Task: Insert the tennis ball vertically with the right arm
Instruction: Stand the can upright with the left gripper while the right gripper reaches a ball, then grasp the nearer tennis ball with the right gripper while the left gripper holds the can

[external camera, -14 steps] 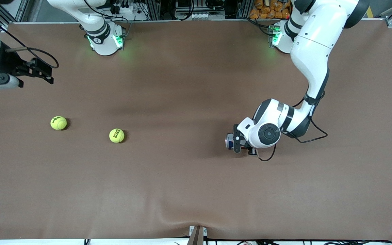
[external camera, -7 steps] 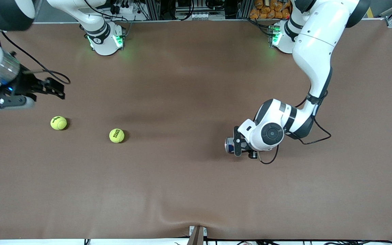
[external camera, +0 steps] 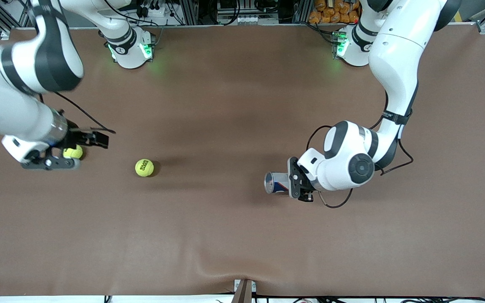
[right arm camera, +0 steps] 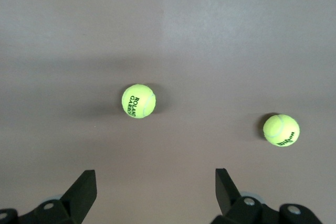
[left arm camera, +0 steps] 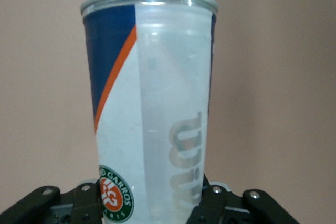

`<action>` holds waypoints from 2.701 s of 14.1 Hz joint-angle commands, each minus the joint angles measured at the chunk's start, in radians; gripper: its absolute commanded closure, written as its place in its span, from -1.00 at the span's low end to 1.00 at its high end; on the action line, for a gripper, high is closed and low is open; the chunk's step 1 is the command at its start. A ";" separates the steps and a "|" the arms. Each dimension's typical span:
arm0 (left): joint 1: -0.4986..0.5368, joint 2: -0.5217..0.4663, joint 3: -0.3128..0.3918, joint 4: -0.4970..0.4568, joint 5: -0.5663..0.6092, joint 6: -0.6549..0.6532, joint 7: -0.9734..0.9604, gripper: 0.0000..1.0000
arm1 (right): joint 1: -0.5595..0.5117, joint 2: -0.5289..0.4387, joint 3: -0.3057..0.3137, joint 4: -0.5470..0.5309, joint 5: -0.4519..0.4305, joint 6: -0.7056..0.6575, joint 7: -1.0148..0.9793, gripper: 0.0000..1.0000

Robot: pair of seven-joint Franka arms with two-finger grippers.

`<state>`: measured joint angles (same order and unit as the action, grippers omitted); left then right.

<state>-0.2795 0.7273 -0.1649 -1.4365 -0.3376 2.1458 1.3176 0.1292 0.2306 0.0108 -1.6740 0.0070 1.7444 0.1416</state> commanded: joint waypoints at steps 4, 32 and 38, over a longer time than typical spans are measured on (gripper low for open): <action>0.080 -0.002 -0.010 0.004 -0.341 -0.004 0.337 -0.15 | 0.102 0.027 -0.006 -0.165 0.002 0.239 0.185 -1.00; -0.254 0.265 -0.067 -0.067 -1.744 0.023 1.440 0.05 | 0.098 0.282 -0.009 -0.228 -0.009 0.503 0.227 -1.00; -0.290 0.267 -0.067 -0.097 -1.859 0.022 1.517 0.05 | 0.089 0.329 -0.012 -0.247 -0.009 0.572 0.227 -1.00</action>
<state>-0.5742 0.9974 -0.2311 -1.5098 -2.1548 2.1658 2.7317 0.2375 0.5561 -0.0097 -1.9054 0.0062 2.2842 0.3511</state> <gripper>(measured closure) 0.520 0.000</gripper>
